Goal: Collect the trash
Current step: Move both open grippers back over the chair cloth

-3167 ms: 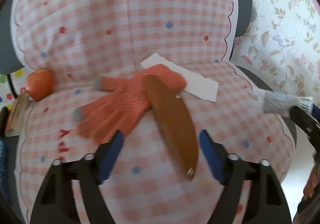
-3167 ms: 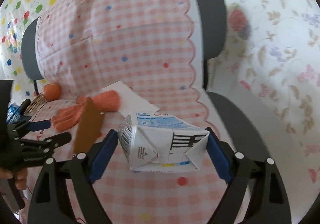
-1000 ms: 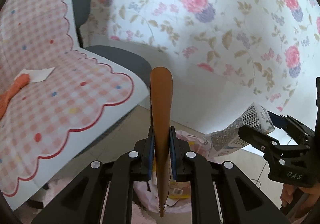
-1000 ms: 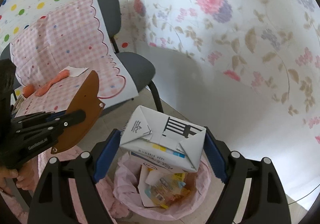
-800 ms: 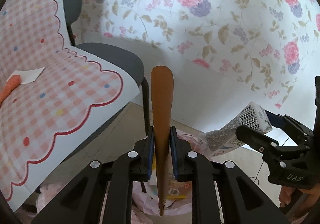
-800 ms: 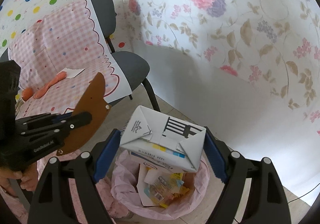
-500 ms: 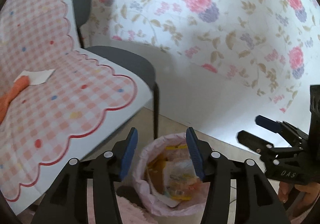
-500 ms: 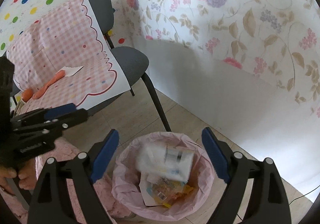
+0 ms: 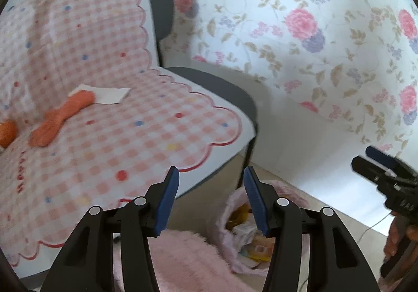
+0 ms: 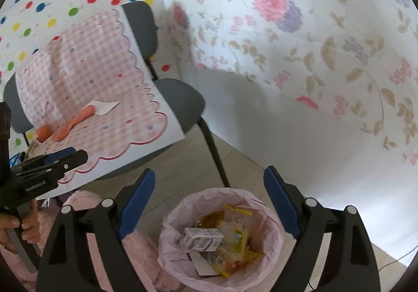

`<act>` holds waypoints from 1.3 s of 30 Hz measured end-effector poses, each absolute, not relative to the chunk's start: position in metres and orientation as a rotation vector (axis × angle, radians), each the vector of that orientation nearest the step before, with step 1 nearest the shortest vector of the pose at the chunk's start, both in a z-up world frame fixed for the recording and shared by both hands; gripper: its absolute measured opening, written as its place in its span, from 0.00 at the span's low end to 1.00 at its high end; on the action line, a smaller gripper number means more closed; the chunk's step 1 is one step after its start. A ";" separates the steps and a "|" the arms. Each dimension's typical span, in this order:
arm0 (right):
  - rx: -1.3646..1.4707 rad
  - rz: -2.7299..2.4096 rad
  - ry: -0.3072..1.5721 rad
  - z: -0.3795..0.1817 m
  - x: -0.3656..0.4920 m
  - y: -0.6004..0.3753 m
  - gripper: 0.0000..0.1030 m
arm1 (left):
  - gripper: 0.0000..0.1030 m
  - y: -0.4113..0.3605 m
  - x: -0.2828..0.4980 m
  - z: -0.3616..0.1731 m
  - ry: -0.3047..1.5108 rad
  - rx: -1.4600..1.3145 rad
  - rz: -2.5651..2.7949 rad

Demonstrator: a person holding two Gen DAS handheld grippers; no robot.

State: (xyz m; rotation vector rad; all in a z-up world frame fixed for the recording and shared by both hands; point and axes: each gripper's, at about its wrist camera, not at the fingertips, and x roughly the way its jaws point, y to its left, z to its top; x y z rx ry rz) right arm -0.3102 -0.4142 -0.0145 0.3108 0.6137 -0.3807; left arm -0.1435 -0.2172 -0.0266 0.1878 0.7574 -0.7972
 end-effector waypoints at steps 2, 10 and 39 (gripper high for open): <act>0.294 -0.356 0.608 -0.009 -0.302 -0.406 0.81 | 0.52 -0.207 -0.141 -0.027 0.761 0.189 -0.777; 0.259 -0.232 0.614 0.001 -0.253 -0.378 0.81 | 0.56 -0.158 -0.119 -0.027 0.769 0.186 -0.647; 0.093 0.270 0.625 0.047 -0.011 -0.207 0.81 | 0.66 0.066 -0.042 0.012 0.766 -0.024 -0.044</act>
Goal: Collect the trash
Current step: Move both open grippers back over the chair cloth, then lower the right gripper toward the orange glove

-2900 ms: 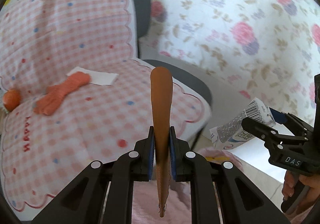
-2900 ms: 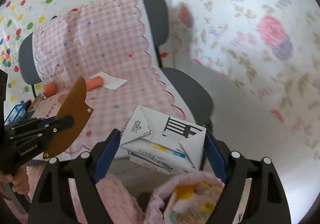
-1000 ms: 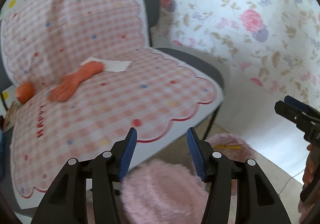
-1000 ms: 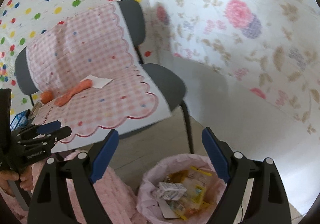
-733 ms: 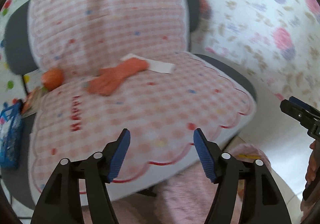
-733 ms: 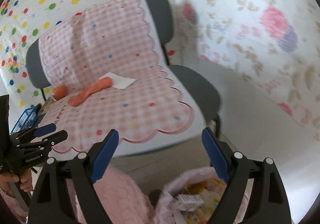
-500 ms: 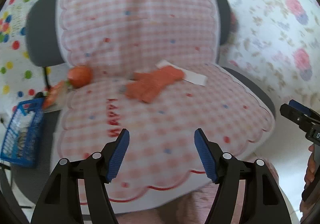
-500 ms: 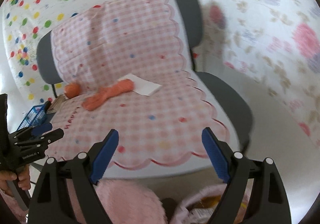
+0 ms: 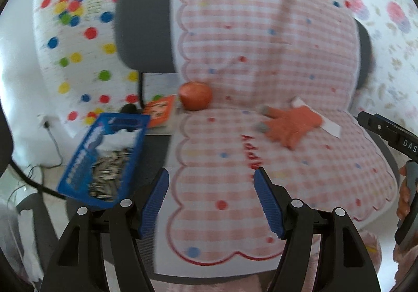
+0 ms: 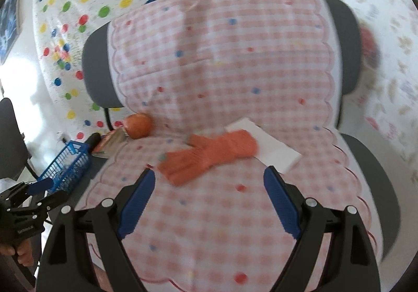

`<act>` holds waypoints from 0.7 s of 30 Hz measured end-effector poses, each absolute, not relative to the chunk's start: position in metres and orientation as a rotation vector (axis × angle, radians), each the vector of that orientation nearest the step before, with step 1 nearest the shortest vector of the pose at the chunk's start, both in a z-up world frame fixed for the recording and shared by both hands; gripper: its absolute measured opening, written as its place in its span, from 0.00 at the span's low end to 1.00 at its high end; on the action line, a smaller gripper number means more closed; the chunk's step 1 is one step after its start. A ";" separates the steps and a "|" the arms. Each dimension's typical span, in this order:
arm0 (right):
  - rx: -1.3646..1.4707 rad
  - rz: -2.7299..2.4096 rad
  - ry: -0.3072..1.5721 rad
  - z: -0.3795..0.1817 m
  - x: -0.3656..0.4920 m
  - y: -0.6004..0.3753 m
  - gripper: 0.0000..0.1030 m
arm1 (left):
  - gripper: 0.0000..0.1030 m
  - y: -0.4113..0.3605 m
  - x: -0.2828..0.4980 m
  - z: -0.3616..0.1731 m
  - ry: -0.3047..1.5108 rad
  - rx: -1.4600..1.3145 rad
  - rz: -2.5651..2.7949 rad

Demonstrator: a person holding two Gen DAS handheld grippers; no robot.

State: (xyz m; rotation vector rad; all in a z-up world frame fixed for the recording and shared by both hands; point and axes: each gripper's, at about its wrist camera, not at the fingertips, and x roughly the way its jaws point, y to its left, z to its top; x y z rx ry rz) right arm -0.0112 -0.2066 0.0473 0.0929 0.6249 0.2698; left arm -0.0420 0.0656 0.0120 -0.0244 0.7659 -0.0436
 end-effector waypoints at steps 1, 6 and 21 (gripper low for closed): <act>0.089 0.282 0.624 0.048 -0.006 -0.201 0.81 | 0.66 0.070 -0.042 0.013 0.763 -0.027 -0.029; 0.089 0.335 0.613 0.051 0.011 -0.180 0.81 | 0.67 0.089 -0.036 0.013 0.763 -0.048 0.021; 0.098 0.353 0.619 0.049 0.023 -0.181 0.81 | 0.68 0.089 -0.034 0.010 0.781 -0.046 0.082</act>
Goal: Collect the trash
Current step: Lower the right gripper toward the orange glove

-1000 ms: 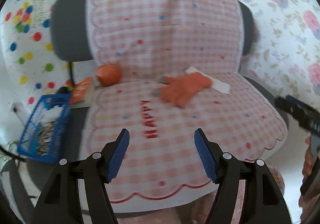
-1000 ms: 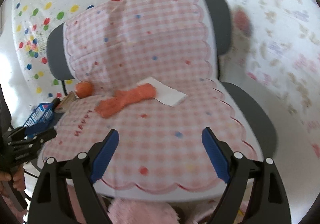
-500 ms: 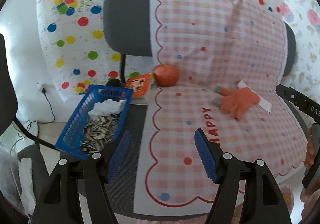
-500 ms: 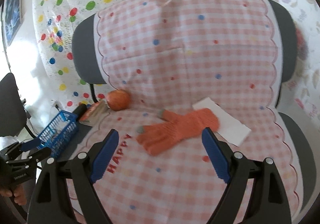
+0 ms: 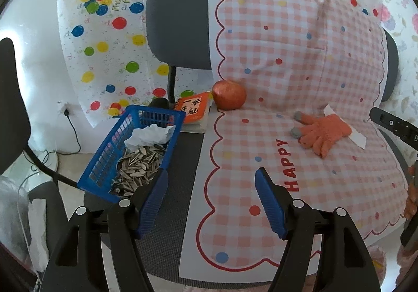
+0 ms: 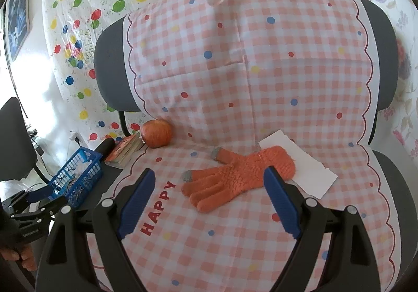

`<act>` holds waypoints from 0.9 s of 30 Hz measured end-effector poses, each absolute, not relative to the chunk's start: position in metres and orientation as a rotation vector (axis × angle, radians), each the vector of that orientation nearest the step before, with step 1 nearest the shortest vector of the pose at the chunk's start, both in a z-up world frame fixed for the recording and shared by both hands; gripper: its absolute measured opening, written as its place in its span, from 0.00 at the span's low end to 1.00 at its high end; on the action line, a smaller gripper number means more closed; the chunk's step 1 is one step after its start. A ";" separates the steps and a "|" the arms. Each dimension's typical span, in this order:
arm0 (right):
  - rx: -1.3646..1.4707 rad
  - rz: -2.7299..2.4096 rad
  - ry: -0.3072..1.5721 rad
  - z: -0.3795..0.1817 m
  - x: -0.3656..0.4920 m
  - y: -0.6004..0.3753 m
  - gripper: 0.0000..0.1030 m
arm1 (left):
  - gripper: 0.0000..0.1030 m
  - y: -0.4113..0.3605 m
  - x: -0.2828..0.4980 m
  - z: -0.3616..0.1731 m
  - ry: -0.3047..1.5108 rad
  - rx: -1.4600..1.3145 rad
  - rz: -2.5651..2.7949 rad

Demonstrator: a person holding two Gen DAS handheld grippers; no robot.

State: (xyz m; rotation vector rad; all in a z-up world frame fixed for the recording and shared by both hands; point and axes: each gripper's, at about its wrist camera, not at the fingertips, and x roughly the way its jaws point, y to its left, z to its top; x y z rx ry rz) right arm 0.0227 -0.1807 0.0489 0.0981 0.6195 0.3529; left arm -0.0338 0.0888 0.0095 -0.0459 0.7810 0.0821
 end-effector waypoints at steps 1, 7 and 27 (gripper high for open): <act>0.098 0.356 0.617 0.050 0.022 -0.181 0.81 | 0.68 0.089 -0.035 0.010 0.782 -0.048 0.089; 0.071 0.375 0.599 0.051 0.014 -0.190 0.81 | 0.68 0.083 -0.052 0.018 0.761 -0.078 0.149; 0.007 0.321 0.723 0.003 0.061 -0.258 0.34 | 0.74 0.070 -0.050 -0.008 0.830 -0.051 0.268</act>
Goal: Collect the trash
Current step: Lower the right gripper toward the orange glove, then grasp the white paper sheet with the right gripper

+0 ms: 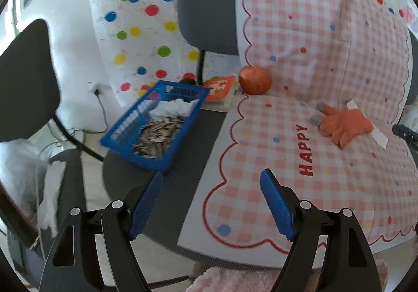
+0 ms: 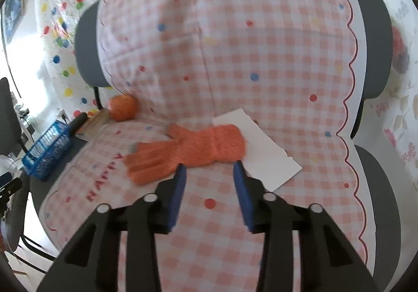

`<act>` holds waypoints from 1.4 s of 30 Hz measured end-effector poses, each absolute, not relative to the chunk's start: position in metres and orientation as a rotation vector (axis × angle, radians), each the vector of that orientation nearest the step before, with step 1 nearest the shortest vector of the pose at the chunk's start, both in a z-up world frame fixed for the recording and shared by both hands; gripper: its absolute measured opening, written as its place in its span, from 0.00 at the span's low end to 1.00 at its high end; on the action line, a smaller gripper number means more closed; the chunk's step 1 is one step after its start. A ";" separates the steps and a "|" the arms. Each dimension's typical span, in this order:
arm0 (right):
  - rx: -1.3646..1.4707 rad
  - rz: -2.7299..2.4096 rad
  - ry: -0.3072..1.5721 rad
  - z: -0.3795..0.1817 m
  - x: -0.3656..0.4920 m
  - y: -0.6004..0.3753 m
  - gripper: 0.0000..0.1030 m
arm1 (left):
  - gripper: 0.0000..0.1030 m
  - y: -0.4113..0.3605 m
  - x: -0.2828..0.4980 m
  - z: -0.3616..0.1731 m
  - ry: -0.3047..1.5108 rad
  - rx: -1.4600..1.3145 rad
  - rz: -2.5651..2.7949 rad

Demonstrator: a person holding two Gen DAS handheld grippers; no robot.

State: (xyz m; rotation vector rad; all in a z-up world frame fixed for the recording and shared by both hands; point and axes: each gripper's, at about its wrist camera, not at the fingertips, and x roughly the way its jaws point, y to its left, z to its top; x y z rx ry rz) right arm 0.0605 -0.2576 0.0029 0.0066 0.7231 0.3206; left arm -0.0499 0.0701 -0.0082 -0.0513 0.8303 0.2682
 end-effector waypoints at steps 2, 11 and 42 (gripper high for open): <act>0.013 0.306 0.734 -0.002 0.070 -0.261 0.34 | 0.70 0.068 -0.037 -0.013 0.836 -0.042 0.257; 0.068 0.293 0.788 -0.009 0.102 -0.274 0.37 | 0.65 0.043 0.026 -0.034 0.863 -0.062 0.045; 0.090 0.384 0.977 -0.069 0.188 -0.311 0.76 | 0.80 -0.019 0.146 -0.047 0.860 0.028 -0.187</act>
